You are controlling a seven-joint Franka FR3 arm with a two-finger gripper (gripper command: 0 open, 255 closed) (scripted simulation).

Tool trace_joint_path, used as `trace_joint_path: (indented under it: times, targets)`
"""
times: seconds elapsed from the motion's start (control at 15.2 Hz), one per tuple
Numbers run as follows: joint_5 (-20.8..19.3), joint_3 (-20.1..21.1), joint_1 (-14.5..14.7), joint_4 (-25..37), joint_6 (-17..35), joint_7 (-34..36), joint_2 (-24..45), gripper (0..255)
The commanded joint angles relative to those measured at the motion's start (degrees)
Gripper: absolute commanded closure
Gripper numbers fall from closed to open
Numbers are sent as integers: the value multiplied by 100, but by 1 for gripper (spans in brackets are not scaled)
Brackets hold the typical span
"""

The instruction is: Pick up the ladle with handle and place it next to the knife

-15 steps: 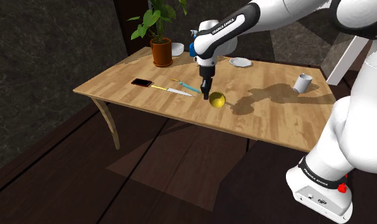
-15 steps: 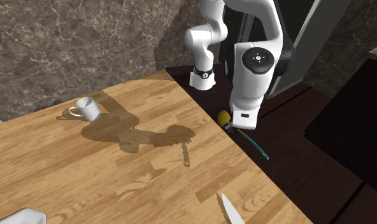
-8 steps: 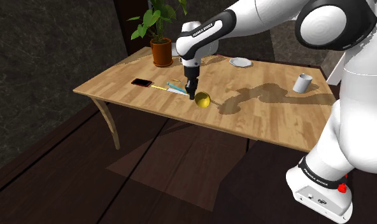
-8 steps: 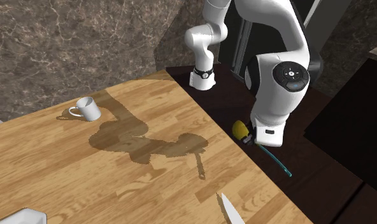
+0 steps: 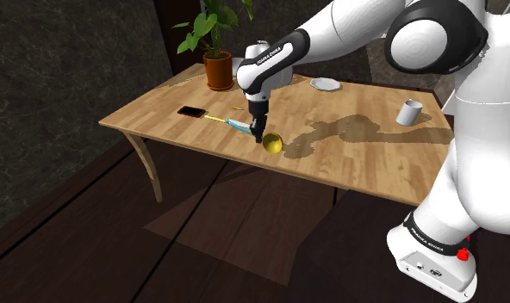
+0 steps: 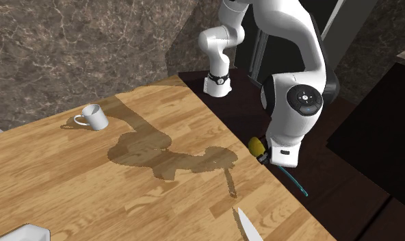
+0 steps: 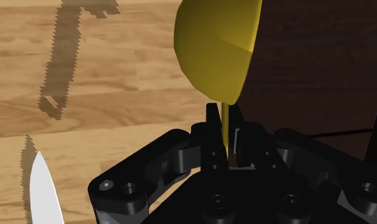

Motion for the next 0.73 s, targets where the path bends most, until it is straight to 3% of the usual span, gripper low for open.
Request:
trace_joint_path:
  times: [0.0, 0.66]
  targets:
    - [45, 21, -12, -40, 125, -40, 90, 255]
    - [272, 145, -90, -122, 664, -232, 582, 255]
